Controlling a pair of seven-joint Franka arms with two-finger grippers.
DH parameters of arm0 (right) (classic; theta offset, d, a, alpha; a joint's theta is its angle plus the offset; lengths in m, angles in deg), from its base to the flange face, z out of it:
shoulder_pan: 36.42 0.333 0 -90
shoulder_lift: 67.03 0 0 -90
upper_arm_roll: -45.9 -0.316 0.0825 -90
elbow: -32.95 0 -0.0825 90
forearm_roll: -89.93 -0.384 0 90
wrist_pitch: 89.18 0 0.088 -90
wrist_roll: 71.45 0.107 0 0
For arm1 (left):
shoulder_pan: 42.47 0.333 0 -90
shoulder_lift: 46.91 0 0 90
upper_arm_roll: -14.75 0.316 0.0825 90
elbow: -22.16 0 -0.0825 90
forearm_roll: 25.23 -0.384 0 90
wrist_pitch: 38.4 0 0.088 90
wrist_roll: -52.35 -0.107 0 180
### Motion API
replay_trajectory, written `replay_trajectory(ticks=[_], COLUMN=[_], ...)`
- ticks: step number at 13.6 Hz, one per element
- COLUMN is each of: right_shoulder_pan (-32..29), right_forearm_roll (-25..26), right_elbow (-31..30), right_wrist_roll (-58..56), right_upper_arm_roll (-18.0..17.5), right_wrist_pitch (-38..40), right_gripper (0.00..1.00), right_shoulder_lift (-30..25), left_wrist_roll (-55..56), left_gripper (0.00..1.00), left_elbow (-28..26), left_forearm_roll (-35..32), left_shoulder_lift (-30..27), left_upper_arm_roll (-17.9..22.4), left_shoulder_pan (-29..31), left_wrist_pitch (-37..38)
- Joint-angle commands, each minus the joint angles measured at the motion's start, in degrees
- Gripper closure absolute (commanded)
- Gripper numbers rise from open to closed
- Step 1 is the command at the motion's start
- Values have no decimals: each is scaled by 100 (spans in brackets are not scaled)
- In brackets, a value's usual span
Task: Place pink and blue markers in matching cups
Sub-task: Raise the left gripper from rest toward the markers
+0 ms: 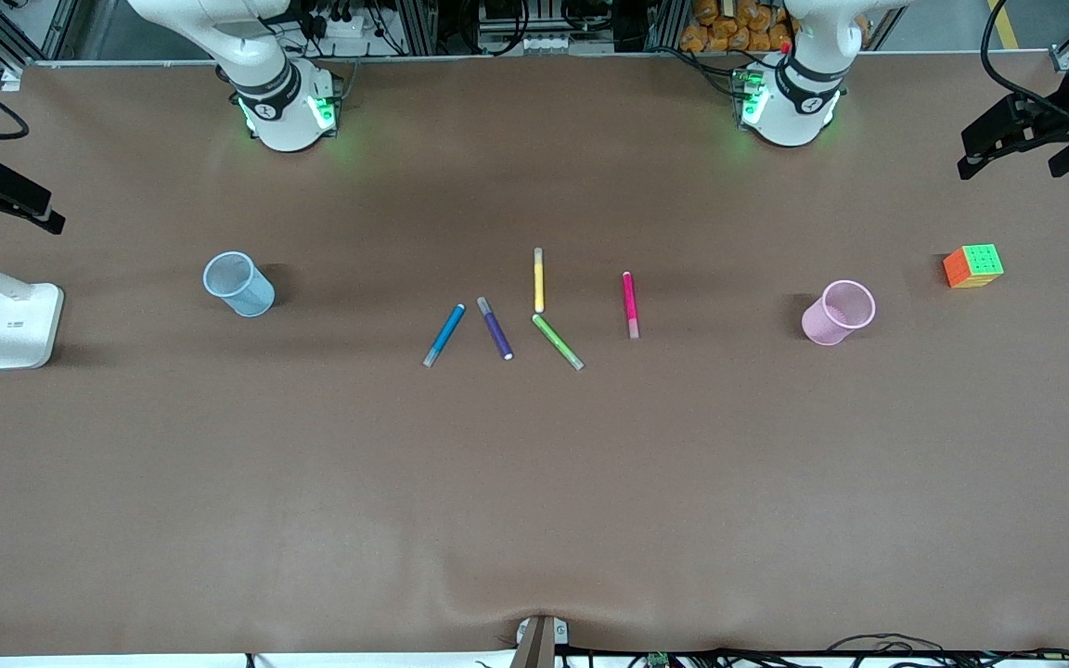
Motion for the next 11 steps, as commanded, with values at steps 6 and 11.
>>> replay_trajectory(ticks=[6,11], right_shoulder_pan=[13,-5], right_forearm_roll=[87,87], right_elbow=[-130,-130], right_wrist_roll=[40,40], right_upper_arm_roll=[17,17], right_wrist_pitch=[72,81], right_gripper=[0,0], right_shoulder_lift=[-160,-151], left_wrist_roll=[-33,99], left_gripper=[0,0], left_elbow=[185,123], left_forearm_roll=[86,587], left_shoulder_lift=[234,875], left_upper_arm_roll=[-25,-78], left_shoulder_pan=[-2,-47], left_wrist_pitch=[148,174])
